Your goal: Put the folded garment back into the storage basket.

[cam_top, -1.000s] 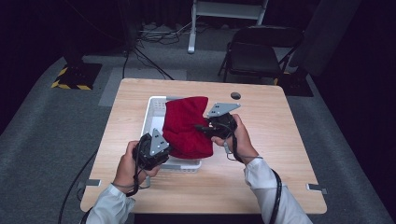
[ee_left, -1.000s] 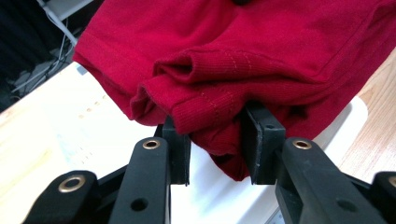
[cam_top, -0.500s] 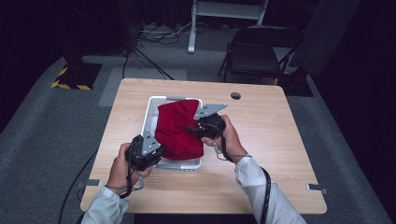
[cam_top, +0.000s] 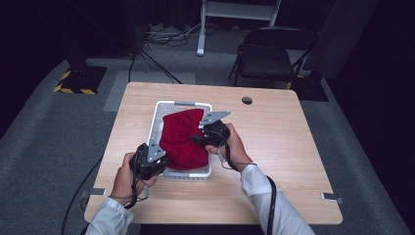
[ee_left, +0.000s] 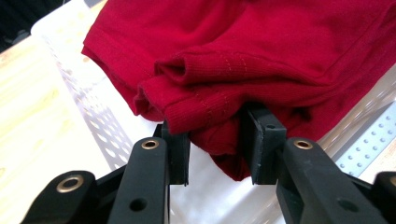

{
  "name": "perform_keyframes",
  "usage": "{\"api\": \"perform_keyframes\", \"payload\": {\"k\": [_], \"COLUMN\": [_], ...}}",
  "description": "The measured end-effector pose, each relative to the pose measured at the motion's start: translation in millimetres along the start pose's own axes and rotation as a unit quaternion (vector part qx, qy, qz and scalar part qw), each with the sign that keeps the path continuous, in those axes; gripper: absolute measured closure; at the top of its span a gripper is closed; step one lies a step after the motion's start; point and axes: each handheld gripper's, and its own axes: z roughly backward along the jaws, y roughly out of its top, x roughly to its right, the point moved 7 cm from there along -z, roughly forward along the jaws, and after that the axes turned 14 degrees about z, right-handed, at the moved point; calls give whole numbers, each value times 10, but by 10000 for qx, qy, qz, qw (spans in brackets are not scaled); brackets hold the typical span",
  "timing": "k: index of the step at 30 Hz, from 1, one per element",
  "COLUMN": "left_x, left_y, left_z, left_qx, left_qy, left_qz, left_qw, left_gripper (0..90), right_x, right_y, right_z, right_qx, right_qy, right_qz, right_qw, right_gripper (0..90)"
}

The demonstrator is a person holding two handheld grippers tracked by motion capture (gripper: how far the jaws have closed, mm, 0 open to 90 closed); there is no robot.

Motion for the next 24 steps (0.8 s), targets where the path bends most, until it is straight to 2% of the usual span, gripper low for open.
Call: {"api": "perform_keyframes", "payload": {"k": [24], "left_x": [-6], "left_y": [-109], "left_z": [-142], "left_qx": [-169], "left_qy": [-22], "left_qz": [123], "left_qw": [9998], "left_gripper": [629], "right_x": [19], "right_y": [-150], "right_z": [-139], "right_qx": [-150], "right_qy": [-9], "right_qz": [-183], "right_qw": [9997], "right_gripper": [657]}}
